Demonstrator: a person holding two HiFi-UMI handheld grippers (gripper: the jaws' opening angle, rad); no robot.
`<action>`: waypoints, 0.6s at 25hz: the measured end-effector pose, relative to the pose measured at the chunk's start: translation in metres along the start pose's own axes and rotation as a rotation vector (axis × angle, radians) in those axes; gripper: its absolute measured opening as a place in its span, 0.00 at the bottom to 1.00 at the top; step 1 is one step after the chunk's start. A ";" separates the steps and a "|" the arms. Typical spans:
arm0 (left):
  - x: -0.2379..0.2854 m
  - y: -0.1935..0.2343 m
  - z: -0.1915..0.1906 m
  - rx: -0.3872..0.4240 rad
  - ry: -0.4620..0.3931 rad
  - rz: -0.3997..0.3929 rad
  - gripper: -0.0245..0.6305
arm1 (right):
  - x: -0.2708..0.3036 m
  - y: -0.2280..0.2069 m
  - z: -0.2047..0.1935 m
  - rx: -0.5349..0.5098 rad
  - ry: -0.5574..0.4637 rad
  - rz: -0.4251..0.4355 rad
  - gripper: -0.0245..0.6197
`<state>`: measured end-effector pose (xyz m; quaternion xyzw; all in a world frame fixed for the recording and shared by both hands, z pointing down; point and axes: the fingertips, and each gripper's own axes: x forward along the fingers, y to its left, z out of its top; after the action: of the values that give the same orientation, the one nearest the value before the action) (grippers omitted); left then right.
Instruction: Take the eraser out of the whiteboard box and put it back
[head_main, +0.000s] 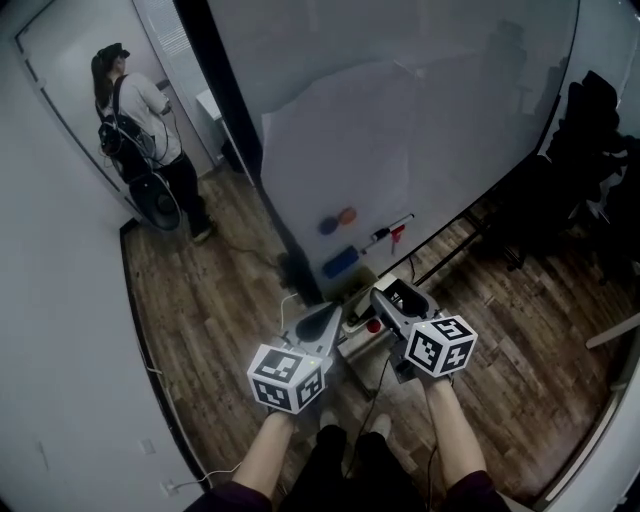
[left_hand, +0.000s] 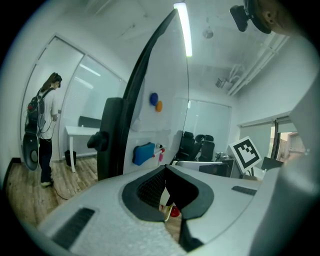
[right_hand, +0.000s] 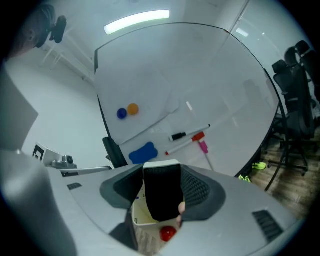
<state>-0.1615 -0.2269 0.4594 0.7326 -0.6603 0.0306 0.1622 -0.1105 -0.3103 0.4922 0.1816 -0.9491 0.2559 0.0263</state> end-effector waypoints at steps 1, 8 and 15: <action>-0.002 -0.003 0.007 0.006 -0.008 -0.005 0.04 | -0.004 0.004 0.009 -0.005 -0.014 0.002 0.39; -0.015 -0.024 0.069 0.052 -0.071 -0.054 0.04 | -0.034 0.046 0.080 -0.061 -0.107 0.022 0.39; -0.028 -0.033 0.101 0.108 -0.097 -0.084 0.04 | -0.054 0.082 0.121 -0.123 -0.181 0.044 0.39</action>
<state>-0.1498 -0.2260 0.3503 0.7679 -0.6335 0.0239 0.0917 -0.0843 -0.2863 0.3399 0.1813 -0.9653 0.1802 -0.0538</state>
